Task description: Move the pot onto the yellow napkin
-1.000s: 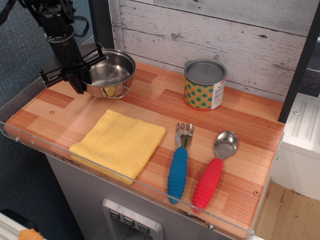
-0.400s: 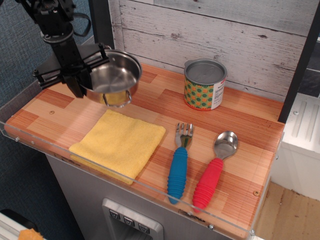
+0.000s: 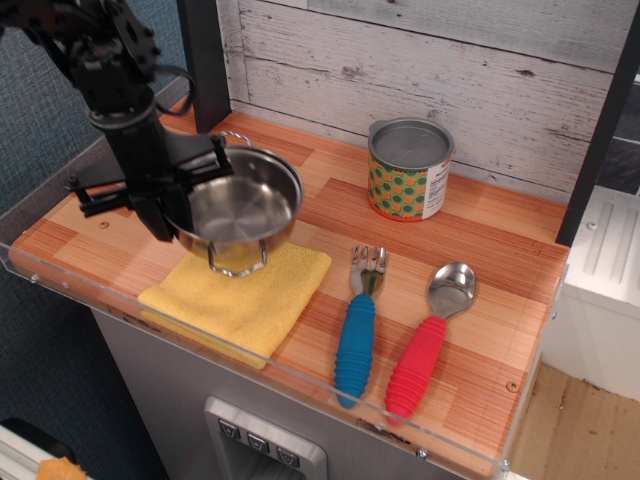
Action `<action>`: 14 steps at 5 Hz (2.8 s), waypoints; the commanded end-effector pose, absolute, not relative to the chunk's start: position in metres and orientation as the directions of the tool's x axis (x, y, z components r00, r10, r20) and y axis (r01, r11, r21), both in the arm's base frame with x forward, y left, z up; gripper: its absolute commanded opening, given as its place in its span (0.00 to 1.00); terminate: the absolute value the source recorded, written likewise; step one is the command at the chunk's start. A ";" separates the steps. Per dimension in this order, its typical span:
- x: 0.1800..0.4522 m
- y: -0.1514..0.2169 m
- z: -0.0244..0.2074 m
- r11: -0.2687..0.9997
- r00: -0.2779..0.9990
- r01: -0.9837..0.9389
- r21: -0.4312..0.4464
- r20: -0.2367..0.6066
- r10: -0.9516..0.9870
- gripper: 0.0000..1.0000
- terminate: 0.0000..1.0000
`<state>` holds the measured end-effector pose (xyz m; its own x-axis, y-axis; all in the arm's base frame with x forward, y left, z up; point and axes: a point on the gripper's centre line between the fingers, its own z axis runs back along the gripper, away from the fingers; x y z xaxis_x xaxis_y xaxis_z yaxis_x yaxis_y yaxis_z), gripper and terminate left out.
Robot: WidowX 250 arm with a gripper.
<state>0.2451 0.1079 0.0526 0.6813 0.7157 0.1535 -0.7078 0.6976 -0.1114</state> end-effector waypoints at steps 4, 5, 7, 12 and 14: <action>0.222 0.098 0.036 0.770 0.753 -0.632 -0.094 0.164 0.638 0.00 0.00; 0.223 0.102 0.034 0.762 0.745 -0.642 -0.088 0.163 0.647 0.00 0.00; 0.225 0.108 0.030 0.767 0.756 -0.636 -0.078 0.135 0.641 1.00 0.00; 0.252 0.098 0.096 0.795 0.776 -0.605 -0.051 0.188 0.602 1.00 0.00; 0.279 0.088 0.107 0.844 0.821 -0.537 -0.003 0.231 0.523 1.00 0.00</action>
